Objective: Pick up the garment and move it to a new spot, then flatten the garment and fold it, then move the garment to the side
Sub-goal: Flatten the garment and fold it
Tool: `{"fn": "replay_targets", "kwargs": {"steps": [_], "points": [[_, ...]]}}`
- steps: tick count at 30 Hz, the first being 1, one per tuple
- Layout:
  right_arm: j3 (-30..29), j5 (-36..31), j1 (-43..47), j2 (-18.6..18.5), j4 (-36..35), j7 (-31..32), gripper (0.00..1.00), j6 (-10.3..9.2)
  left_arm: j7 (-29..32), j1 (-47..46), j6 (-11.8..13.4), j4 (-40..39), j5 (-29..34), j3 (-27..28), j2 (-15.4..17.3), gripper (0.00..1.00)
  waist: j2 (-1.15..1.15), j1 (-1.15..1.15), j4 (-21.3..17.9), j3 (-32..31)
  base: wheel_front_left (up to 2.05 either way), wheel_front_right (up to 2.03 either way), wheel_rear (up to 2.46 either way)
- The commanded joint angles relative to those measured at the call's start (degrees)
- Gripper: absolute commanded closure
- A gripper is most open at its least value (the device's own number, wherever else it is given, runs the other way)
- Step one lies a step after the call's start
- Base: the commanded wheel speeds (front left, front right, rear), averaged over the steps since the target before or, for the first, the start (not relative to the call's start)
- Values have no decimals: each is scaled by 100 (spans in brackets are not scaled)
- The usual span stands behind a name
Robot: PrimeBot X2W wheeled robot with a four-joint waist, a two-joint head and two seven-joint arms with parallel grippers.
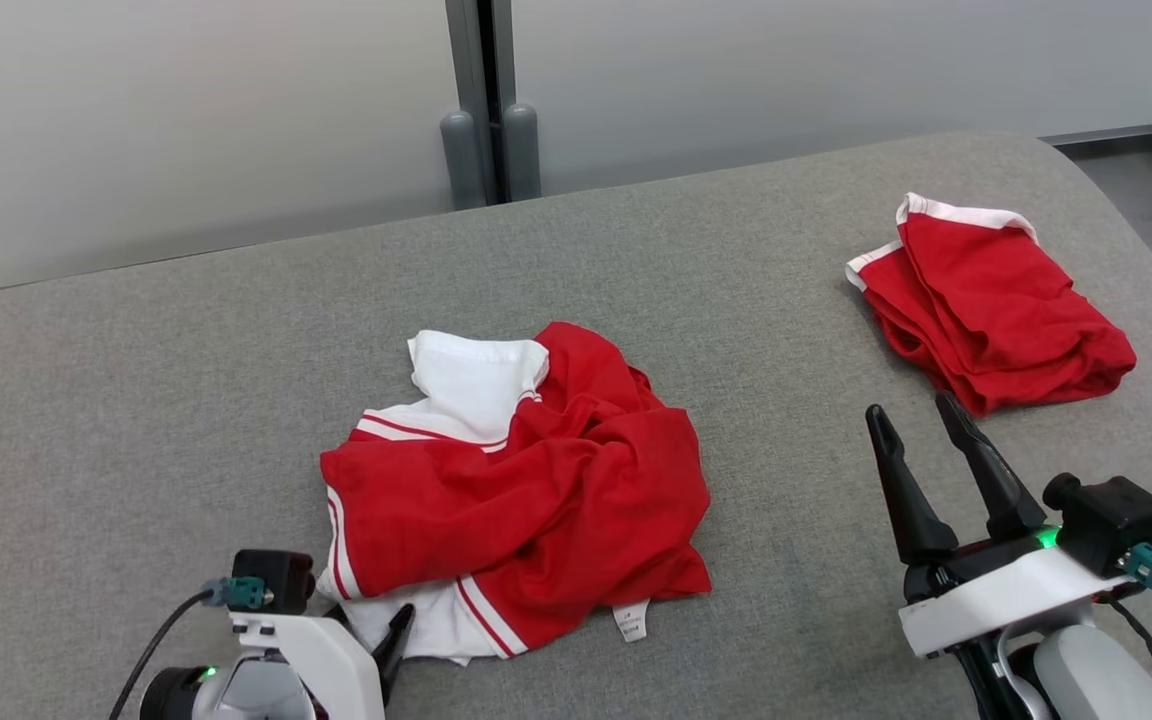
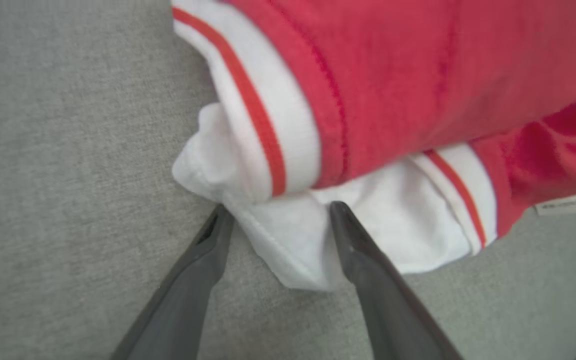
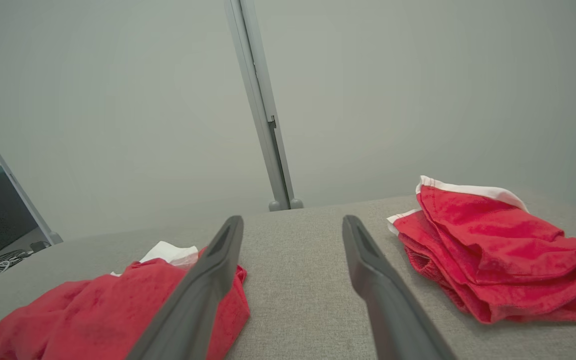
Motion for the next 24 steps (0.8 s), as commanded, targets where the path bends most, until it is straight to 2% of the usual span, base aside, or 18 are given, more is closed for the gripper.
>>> {"fn": "replay_targets", "kwargs": {"steps": [1, 2, 3, 8, 12, 17, 23, 24], "points": [[-21, 10, -51, 9, 5, -30, 0, 0, 42, -73, 52, 101, 21, -6, 31, 54, 0, 0, -8, 45, 0, 0, 0], [-54, 6, -58, 11, 2, -30, 0, -1, 15, -98, 46, 109, 19, 0, 15, 85, 0, 0, 20, 55, 0, 0, 0], [-84, 0, -49, 16, -6, -30, 0, 0, 5, -114, 22, 107, 29, -9, 20, 100, 0, 0, 59, 55, 0, 0, 0], [-184, -21, 57, 11, 3, -31, 0, 0, -29, 0, -34, -206, -49, -22, 27, 100, 0, 0, 399, -24, 0, 0, 0], [-254, -34, 121, 0, -13, -31, 0, 0, 61, 189, 115, -630, -45, -3, 151, 100, 0, 0, 803, -128, 0, 0, 0], [-360, -41, 158, -52, -19, -31, 0, 0, 294, 566, 420, -1216, -108, 84, 375, 100, 0, 0, 1308, -232, 0, 0, 0], [-465, -66, 160, -46, -43, -30, 0, 0, 590, 942, 644, -1539, -194, 51, 513, 100, 0, 0, 1615, -226, 0, 0, 0], [-479, -77, 170, -41, -45, -30, 0, 0, 632, 1007, 689, -1543, -221, 35, 500, 77, 0, 0, 1652, -228, 0, 0, 0]]}}
